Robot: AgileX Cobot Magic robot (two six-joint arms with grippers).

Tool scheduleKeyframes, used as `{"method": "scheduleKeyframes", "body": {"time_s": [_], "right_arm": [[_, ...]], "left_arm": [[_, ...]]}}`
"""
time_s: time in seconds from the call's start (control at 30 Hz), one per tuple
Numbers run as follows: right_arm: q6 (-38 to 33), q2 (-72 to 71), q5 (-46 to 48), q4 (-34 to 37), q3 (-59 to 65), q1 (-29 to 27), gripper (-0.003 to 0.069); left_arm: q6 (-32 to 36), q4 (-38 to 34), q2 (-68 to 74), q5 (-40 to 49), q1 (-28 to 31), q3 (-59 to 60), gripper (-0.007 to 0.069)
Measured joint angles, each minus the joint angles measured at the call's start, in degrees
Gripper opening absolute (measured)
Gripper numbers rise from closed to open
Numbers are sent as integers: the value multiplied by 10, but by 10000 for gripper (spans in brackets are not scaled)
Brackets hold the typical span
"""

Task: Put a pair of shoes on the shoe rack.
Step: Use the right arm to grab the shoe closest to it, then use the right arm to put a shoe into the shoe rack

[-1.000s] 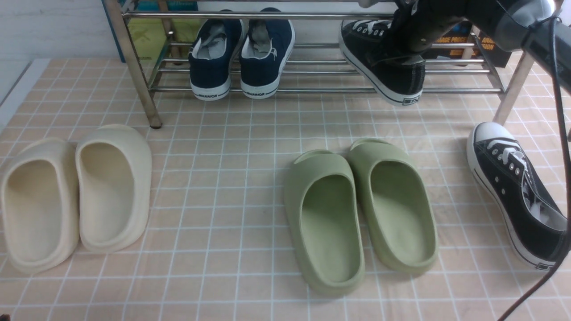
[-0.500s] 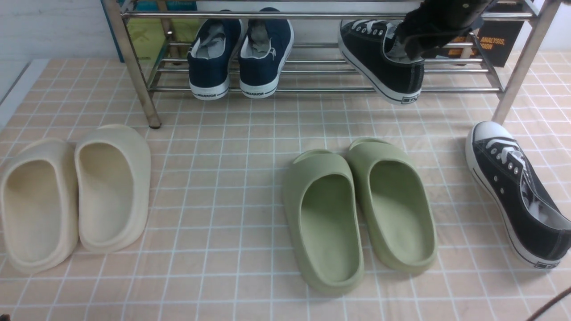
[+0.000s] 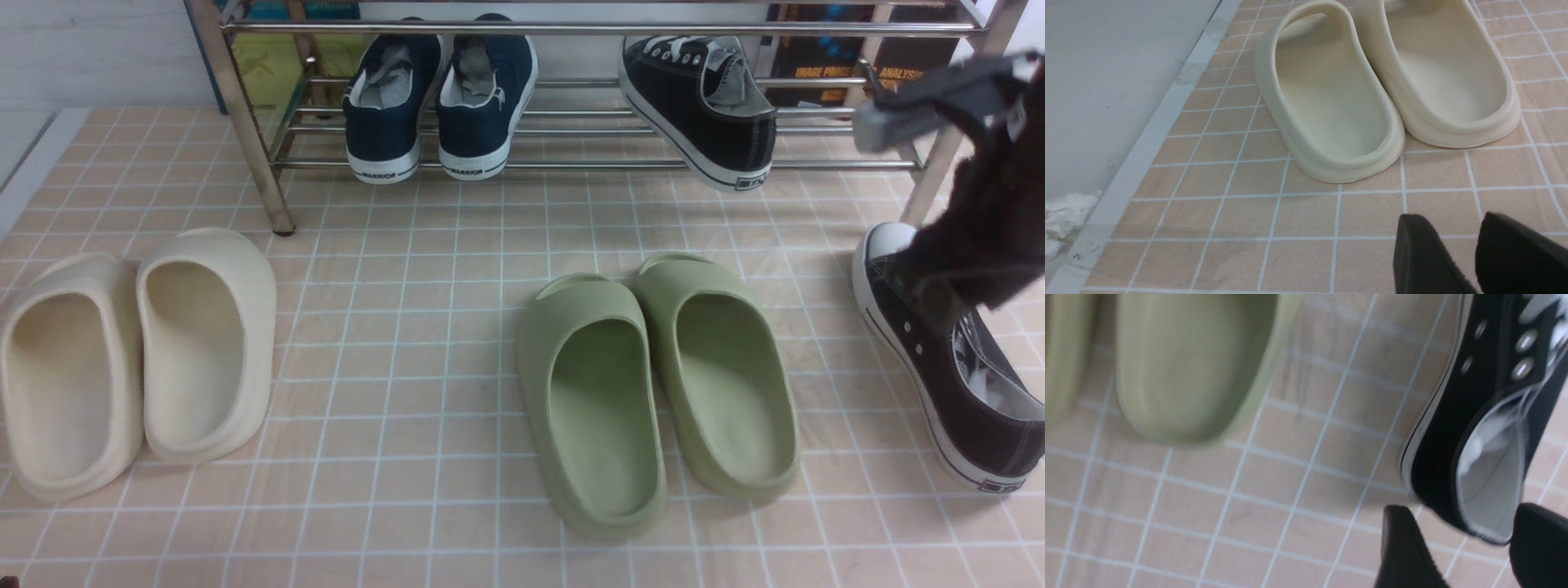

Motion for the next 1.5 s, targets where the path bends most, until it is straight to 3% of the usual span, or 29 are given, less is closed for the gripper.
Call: {"method": "scheduleKeyframes", "body": {"time_s": [0.3,0.73,0.87,1.0,1.1,1.5], "right_arm": [[83,-4,-134,-50,147,-40,363],[85,47,-249,-56,156,-56,343],[85,76,-254,-60,156,-56,287],[85,85,-251,-69,156,-56,163],[85,83,-249,-73,155,-56,13],[27,-5,-217,-14,50,-56,0]], "left_arm": [[0,0,0,0,0,0,239],[0,1,0,0,0,0,239],[0,1,0,0,0,0,239],[0,1,0,0,0,0,239],[0,1,0,0,0,0,239],[0,35,0,3,0,0,239]]}}
